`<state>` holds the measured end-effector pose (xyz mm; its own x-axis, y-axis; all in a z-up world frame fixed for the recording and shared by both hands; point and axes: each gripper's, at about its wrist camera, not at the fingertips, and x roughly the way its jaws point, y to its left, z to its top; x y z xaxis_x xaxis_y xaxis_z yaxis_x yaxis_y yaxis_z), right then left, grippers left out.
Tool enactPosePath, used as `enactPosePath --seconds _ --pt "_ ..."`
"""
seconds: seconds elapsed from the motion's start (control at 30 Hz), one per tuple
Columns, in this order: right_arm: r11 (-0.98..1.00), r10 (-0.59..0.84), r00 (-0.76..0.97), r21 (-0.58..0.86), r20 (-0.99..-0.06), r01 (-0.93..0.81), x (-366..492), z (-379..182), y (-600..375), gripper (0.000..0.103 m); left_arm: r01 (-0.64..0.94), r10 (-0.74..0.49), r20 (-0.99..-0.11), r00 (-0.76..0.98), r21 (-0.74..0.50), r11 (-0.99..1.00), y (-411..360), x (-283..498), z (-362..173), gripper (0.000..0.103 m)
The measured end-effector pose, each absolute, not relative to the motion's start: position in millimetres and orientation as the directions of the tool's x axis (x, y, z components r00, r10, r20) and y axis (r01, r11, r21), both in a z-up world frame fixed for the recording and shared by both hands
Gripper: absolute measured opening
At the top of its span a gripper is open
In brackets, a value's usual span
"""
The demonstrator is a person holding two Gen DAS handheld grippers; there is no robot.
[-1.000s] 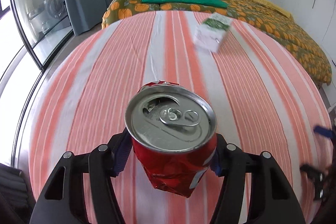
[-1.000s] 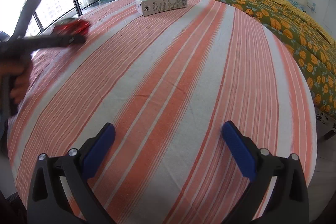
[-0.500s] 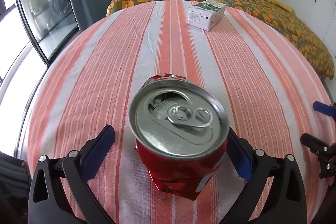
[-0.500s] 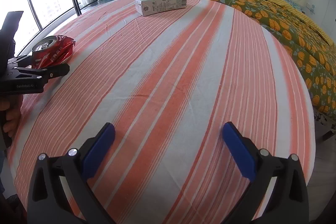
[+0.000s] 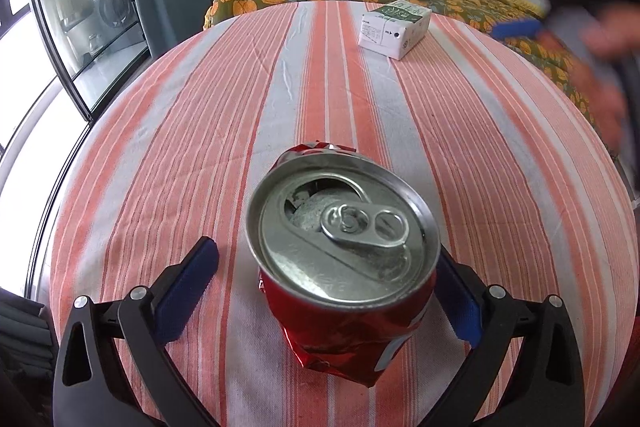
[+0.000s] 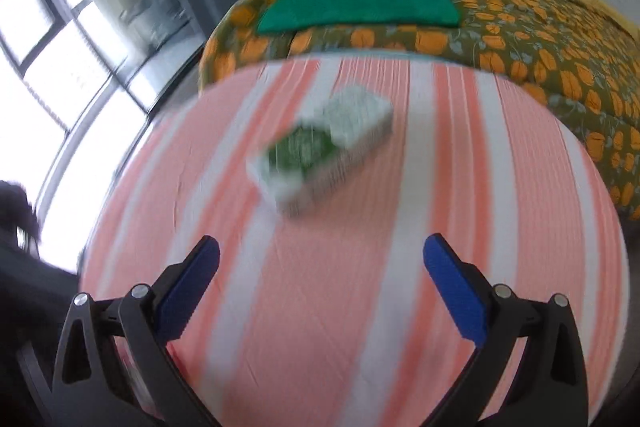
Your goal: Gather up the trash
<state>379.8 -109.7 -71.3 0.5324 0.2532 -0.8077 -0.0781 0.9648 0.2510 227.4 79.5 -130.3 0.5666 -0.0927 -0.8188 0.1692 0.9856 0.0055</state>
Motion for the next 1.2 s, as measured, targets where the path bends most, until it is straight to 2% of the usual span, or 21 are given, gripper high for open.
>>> enactPosePath --seconds 0.17,0.33,0.37,0.4,0.43,0.5,0.53,0.7,0.87,1.0,1.1,1.17,1.2 --pt "0.945 0.222 0.506 0.312 -0.833 0.100 441.1 -88.0 -86.9 0.098 0.169 -0.092 -0.819 0.567 0.006 0.986 79.6 227.6 -130.4 0.098" --pt "0.959 0.191 0.440 0.262 -0.877 0.107 457.3 -113.8 -70.1 0.097 0.169 -0.093 -0.819 0.567 0.005 0.986 80.0 227.8 -130.6 0.098" --pt "0.963 0.181 0.446 0.250 -0.876 0.099 454.5 -113.9 -71.6 0.092 0.169 -0.093 -0.819 0.566 0.005 0.986 79.9 227.8 -130.6 0.098" --pt "0.971 0.163 0.459 0.224 -0.873 0.079 450.9 -113.0 -76.5 0.073 0.169 -0.093 -0.819 0.567 0.005 0.986 79.9 227.8 -130.6 0.098" --pt "0.976 0.156 0.467 0.209 -0.870 0.064 447.5 -111.4 -78.6 0.064 0.169 -0.093 -0.819 0.566 0.005 0.986 79.8 227.8 -130.6 0.098" --pt "0.982 0.148 0.493 0.187 -0.858 0.031 435.3 -105.1 -87.2 0.053 0.168 -0.093 -0.819 0.567 0.005 0.986 79.8 227.8 -130.6 0.098" --pt "0.984 0.150 0.499 0.179 -0.853 0.011 426.9 -102.4 -93.9 0.052 0.168 -0.093 -0.819 0.566 0.005 0.986 79.8 227.8 -130.6 0.098" --pt "0.979 0.201 0.499 0.160 -0.843 -0.123 372.6 -96.8 -117.2 0.051 0.168 -0.092 -0.819 0.566 0.005 0.986 79.8 227.8 -130.6 0.098" --pt "0.956 0.231 0.487 0.105 -0.842 -0.272 277.7 -99.9 -134.0 0.051 0.167 -0.092 -0.819 0.567 0.006 0.986 79.6 227.6 -130.7 0.098" --pt "0.952 0.259 0.511 0.129 -0.820 -0.277 196.1 -104.5 -154.3 0.051 0.167 -0.091 -0.819 0.567 0.006 0.986 79.3 227.3 -130.8 0.098" --pt "0.961 0.227 0.545 0.096 -0.807 -0.260 163.7 -115.1 -154.2 0.051 0.166 -0.090 -0.819 0.567 0.006 0.986 79.1 227.2 -130.9 0.098" --pt "0.963 0.204 0.549 0.066 -0.810 -0.261 160.3 -123.4 -148.6 0.065 0.166 -0.090 -0.819 0.567 0.007 0.986 79.0 227.2 -130.9 0.098" --pt "0.963 0.197 0.545 0.058 -0.815 -0.263 160.5 -128.5 -146.4 0.079 0.166 -0.090 -0.819 0.567 0.007 0.986 79.0 227.2 -131.0 0.098"
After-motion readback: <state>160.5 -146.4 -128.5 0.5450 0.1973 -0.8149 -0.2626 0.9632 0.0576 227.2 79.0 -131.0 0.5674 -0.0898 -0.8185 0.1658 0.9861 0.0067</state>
